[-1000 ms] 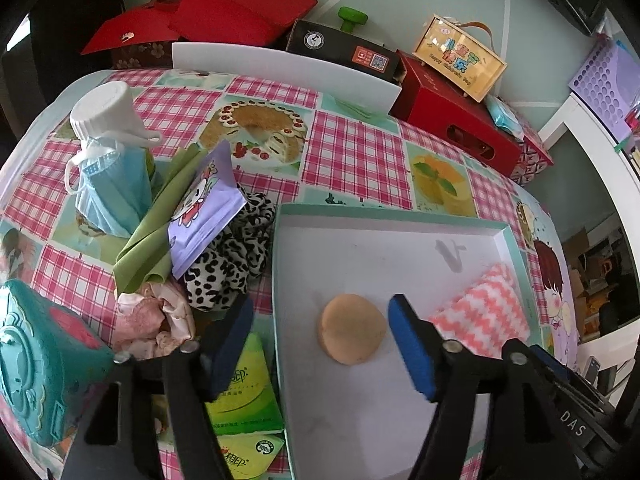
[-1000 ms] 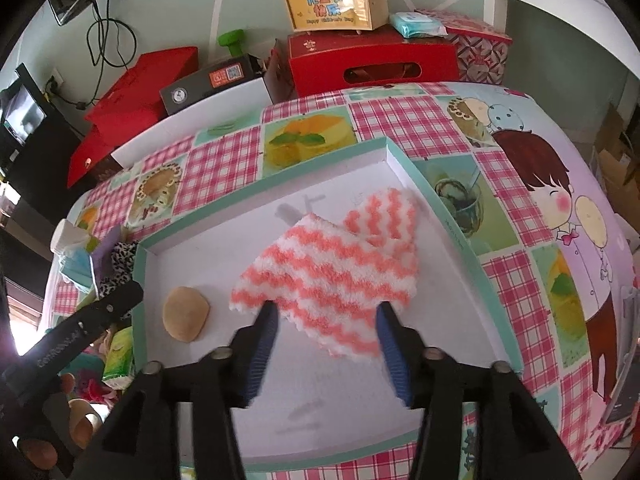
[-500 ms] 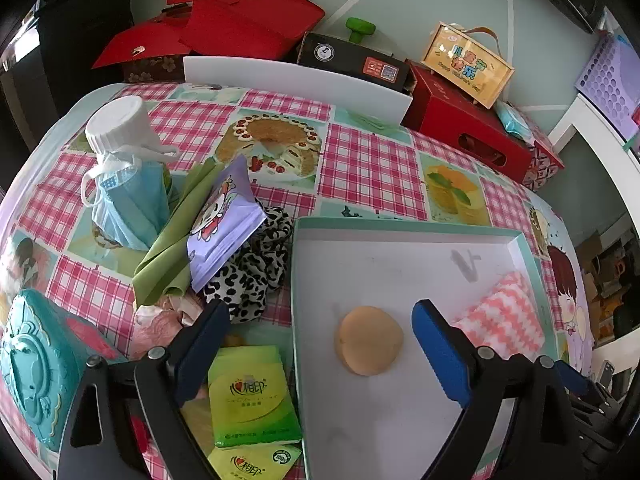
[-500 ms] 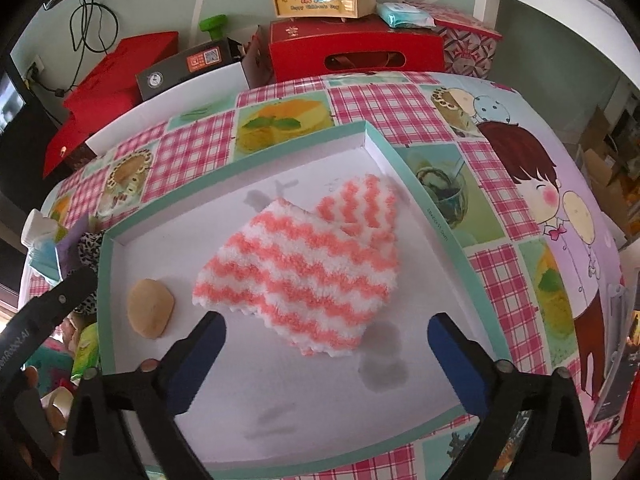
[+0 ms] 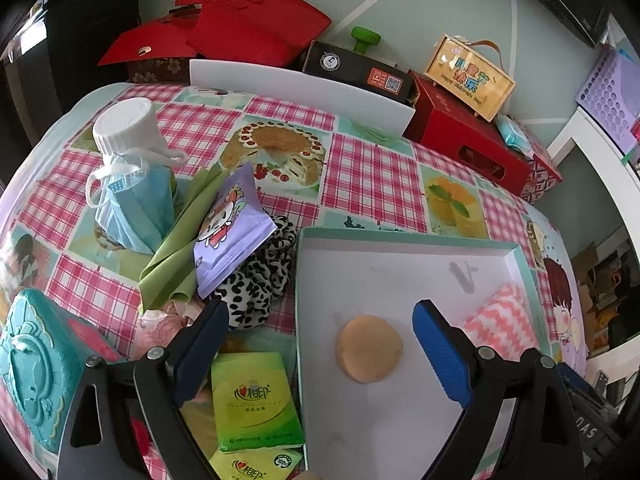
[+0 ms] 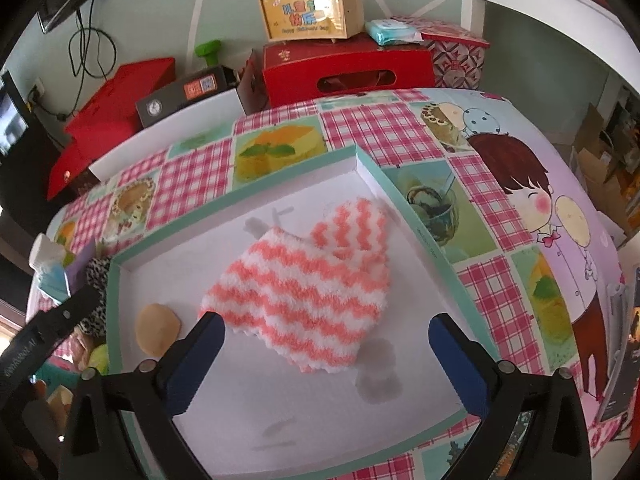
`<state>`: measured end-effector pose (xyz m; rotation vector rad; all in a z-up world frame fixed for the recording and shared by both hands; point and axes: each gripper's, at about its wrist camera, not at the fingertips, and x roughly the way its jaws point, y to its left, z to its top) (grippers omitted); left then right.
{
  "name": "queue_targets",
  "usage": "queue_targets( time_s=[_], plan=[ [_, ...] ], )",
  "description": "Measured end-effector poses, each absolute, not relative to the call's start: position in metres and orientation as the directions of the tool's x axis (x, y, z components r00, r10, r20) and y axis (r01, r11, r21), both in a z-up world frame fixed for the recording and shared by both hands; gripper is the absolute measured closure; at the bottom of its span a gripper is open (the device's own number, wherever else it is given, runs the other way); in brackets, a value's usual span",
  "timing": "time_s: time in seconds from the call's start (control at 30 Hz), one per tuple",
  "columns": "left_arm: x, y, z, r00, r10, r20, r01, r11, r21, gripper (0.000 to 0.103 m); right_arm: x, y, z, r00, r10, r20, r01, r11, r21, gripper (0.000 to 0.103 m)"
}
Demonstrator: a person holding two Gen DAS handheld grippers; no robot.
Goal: Organize soft objects
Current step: 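Withdraw both open grippers up from the tray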
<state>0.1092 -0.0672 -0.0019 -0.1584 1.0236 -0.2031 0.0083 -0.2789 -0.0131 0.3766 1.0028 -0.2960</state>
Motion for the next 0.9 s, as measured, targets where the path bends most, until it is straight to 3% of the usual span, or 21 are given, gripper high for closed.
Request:
queue_targets(
  time_s=[0.5,0.9],
  plan=[
    [0.104,-0.072,0.016,0.579,-0.143,-0.803,0.098,0.99,-0.106,0.009,0.008,-0.266,0.011,0.591,-0.086,-0.802,0.358,0.919,0.166,0.0],
    [0.106,-0.06,0.034,0.589,-0.162,-0.792,0.095,0.987,-0.131,0.009,0.008,-0.252,0.022,0.641,-0.117,-0.759,0.342,0.928,0.146,0.0]
  ],
)
